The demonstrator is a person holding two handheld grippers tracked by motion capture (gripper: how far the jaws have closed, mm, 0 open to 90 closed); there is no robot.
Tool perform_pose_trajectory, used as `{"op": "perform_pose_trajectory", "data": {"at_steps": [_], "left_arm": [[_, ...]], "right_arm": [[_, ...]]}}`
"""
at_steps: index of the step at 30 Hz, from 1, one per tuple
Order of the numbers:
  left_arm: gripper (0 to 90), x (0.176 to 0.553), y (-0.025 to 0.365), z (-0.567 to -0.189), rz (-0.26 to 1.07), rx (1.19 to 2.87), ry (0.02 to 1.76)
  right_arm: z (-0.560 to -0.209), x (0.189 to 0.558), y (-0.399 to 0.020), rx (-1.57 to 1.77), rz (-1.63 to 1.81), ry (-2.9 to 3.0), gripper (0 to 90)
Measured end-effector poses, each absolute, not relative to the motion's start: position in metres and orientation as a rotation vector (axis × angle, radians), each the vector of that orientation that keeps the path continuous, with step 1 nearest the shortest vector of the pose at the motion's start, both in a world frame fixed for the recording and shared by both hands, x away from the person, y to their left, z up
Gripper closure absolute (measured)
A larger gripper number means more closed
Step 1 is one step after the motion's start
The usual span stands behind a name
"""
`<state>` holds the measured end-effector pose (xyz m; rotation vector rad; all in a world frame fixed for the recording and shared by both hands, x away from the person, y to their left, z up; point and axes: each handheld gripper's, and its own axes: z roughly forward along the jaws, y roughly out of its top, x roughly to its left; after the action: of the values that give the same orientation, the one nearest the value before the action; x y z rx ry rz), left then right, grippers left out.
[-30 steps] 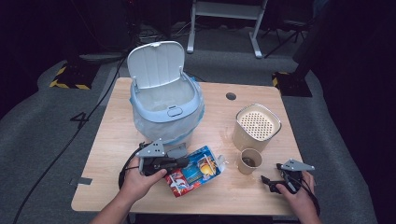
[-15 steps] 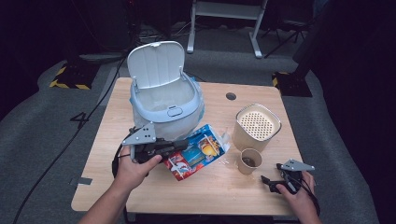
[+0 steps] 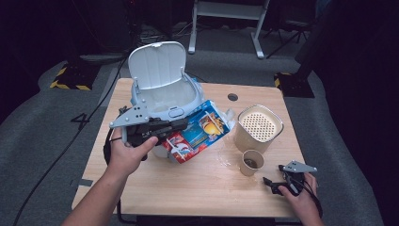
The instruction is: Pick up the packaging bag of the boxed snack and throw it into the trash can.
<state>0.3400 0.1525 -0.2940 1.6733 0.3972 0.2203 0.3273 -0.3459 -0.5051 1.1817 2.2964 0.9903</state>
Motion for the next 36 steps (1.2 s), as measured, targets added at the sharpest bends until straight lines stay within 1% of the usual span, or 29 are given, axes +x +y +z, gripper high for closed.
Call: {"op": "perform_pose_trajectory", "data": {"at_steps": [8, 11, 23, 30, 36], "left_arm": [[89.9, 0.347, 0.160, -0.265, 0.275, 1.620, 0.404], [89.9, 0.350, 0.162, -0.254, 0.320, 1.611, 0.415], [89.9, 0.363, 0.164, -0.239, 0.401, 1.558, 0.442], [89.9, 0.378, 0.171, -0.233, 0.440, 1.518, 0.485], [89.9, 0.395, 0.175, -0.232, 0.478, 1.521, 0.542]], "right_arm": [[-0.505, 0.327, -0.346, 1.182, 0.991, 2.297, 10.8], [-0.505, 0.327, -0.346, 1.182, 0.990, 2.296, 10.8], [-0.505, 0.327, -0.346, 1.182, 0.990, 2.296, 10.8], [-0.505, 0.327, -0.346, 1.182, 0.990, 2.296, 10.8], [-0.505, 0.327, -0.346, 1.182, 0.991, 2.296, 10.8]]}}
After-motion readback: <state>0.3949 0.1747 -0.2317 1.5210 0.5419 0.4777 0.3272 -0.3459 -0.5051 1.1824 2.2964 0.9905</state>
